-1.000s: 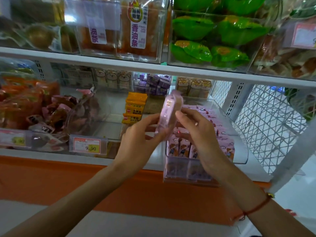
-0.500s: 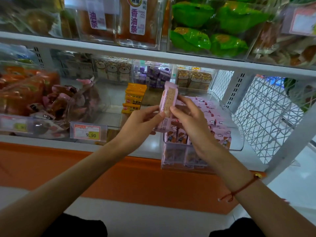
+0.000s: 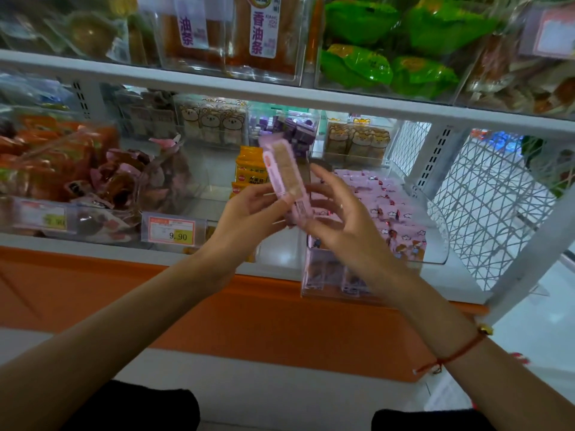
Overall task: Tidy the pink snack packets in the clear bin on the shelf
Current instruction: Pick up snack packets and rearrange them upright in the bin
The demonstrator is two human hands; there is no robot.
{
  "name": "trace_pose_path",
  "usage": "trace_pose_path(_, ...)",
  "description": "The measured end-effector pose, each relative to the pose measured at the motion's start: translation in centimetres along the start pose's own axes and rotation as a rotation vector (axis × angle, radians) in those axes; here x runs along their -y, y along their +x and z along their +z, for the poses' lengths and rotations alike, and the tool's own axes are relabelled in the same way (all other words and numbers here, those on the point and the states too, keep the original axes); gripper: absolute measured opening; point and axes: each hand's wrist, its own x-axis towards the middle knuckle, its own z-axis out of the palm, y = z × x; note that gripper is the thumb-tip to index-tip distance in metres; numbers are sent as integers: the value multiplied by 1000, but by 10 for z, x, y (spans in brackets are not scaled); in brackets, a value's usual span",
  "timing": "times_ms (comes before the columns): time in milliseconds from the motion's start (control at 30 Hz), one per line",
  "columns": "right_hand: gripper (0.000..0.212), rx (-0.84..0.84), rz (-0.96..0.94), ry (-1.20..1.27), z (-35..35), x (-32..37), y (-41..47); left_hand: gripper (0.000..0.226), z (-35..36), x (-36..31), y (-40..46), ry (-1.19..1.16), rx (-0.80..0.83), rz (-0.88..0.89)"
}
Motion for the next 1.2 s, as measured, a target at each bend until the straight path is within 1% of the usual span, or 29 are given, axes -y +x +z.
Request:
trace_pose_path(33, 67, 6, -17, -56, 2, 1, -3, 32, -1, 0, 1, -38, -16, -24)
trace_pose_path(67, 65, -11, -48, -97, 4, 2, -4, 29, -1, 0, 3, -62, -24, -38)
trace_pose_path(100, 58, -49, -82, -112, 5, 2, -5, 28, 0, 0, 5, -72, -25, -46)
trace_pose_path(133, 49, -98, -110, -105, 5, 3, -5, 33, 3, -1, 8, -71, -26, -58)
trace_pose_path(200, 31, -169, -100, -46, 1, 3, -3, 47, 9, -3, 15, -74, -43, -90)
trace_pose_path(233, 25, -177, -46, 16, -4, 2, -1, 47, 12, -5, 19, -102, -56, -112)
trace_pose_path(333, 17, -167, 220, 280, -16, -4, 4, 24, 17, -11, 28, -245, -40, -123)
trace_pose_path(400, 20, -164, 327, 349, -22, -7, 6, 28, 21, -14, 28, -247, -34, -65)
trace_pose_path(433, 22, -159, 343, 354, -26, -8, 6, 32, 24, -14, 26, -223, -51, -31)
trace_pose_path(500, 28, -122, 302, 311, -32, -10, 6, 36, 32, -15, 23, -159, -115, 34)
trace_pose_path(567, 37, -63, 207, 226, -35, -8, 3, 38, 40, -16, 21, -56, -166, 103)
trace_pose_path(600, 36, -59, 165, 182, -35, -7, 1, 40, 44, -16, 21, -17, -163, 135)
trace_pose_path(700, 31, -128, 105, 52, -36, -11, -3, 44, 49, -15, 20, 40, -97, 196)
trace_pose_path(867, 31, -146, 51, -27, -41, -15, -7, 40, 44, -14, 15, 100, -3, 256)
trace_pose_path(900, 35, -158, 50, -49, -41, -14, -8, 38, 43, -14, 14, 119, 17, 274)
trace_pose_path(967, 49, -182, 38, -144, -41, -8, -11, 36, 40, -15, 12, 212, 60, 332)
trace_pose_path(1033, 58, -184, -13, -261, -41, 0, -16, 38, 38, -14, 8, 295, 100, 383)
trace_pose_path(1133, 54, -149, -76, -385, -42, 2, -22, 38, 36, -12, 5, 310, 101, 441)
trace_pose_path(1200, 49, -126, -46, -392, -48, -4, -18, 38, 35, -10, 9, 301, 39, 461)
